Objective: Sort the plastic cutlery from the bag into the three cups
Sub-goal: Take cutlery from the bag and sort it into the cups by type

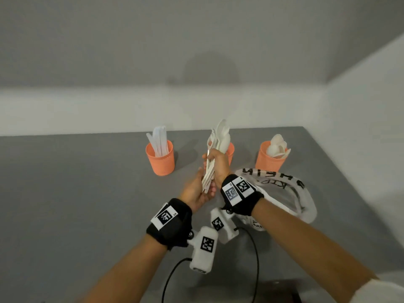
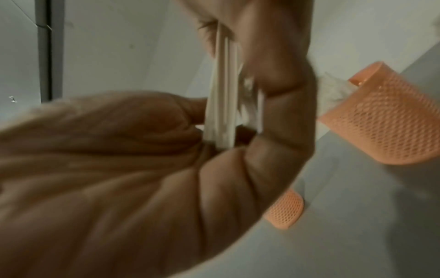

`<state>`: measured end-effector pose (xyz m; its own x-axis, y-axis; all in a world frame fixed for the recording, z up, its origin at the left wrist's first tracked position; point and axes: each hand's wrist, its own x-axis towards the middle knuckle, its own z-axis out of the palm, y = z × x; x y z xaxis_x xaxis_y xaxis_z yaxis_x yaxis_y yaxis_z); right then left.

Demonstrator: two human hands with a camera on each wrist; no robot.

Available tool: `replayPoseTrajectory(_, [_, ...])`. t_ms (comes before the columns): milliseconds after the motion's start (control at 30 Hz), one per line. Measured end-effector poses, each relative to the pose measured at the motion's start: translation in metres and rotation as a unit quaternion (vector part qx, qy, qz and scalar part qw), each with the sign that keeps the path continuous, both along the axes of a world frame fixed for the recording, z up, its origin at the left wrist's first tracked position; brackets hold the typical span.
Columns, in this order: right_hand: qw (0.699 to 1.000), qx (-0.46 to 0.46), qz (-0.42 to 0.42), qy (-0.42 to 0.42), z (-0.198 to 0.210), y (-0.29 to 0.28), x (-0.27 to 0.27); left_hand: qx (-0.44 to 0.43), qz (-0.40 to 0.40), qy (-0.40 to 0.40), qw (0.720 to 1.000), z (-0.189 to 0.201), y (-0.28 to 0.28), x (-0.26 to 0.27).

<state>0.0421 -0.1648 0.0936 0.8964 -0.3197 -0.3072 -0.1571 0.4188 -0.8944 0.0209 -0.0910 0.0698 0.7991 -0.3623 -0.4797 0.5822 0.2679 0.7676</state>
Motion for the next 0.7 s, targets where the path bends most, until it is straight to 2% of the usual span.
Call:
replayPoseTrajectory(133, [0.997, -0.072, 0.018, -0.024, -0.009, 0.017, 0.004, 0.046, 0.027, -0.022, 0.998, -0.008, 0.015, 0.003])
replayPoseTrajectory(367, [0.979, -0.160, -0.049, -0.116, -0.014, 0.037, 0.001, -0.089, 0.082, 0.115, 0.986, -0.016, 0.033, 0.000])
replayPoseTrajectory(533, [0.972, -0.192, -0.016, -0.135, -0.026, 0.048, -0.008, -0.106, 0.107, 0.084, 0.985, -0.014, 0.031, 0.005])
replayPoseTrajectory(633, [0.971, -0.203, -0.007, -0.129, -0.029, 0.046, -0.007, -0.064, 0.080, 0.048, 0.994, -0.020, 0.032, 0.004])
replayPoseTrajectory(700, [0.970, -0.218, -0.018, -0.103, -0.033, 0.044, -0.005, -0.010, 0.049, -0.004, 0.999, -0.020, 0.038, 0.003])
